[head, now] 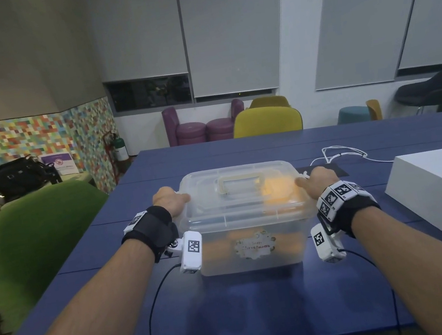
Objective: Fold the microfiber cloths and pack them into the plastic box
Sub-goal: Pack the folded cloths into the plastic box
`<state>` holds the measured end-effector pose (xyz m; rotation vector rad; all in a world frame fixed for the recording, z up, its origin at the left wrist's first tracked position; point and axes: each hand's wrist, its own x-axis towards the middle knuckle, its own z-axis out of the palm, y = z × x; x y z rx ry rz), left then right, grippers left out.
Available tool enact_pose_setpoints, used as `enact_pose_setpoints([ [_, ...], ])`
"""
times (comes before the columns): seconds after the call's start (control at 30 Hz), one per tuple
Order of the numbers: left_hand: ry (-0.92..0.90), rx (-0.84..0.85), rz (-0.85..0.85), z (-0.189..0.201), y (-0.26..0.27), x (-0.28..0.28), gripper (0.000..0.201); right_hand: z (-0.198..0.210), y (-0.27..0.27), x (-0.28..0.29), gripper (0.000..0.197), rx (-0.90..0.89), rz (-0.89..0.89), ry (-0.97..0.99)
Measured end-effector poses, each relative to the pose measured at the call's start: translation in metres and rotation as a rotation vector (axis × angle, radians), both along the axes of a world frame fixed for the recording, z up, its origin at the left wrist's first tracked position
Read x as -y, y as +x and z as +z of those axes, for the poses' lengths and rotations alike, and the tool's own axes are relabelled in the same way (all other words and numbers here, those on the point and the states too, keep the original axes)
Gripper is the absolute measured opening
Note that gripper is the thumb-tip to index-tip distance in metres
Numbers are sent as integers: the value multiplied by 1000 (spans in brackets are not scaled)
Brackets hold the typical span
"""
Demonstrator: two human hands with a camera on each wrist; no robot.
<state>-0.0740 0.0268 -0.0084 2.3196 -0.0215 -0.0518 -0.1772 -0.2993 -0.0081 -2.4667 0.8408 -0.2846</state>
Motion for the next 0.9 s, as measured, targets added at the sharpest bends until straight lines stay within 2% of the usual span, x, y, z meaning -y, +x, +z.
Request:
enact_pose_setpoints([
  [0.1, 87, 49, 12, -2, 0, 5, 24, 0, 0, -3, 32, 4, -5, -1],
  [0.17, 116, 61, 20, -3, 1, 7, 26, 1, 0, -4, 32, 0, -12, -10],
  [0.9, 171, 68, 36, -1, 1, 11, 28, 5, -4, -11, 30, -10, -35, -29],
])
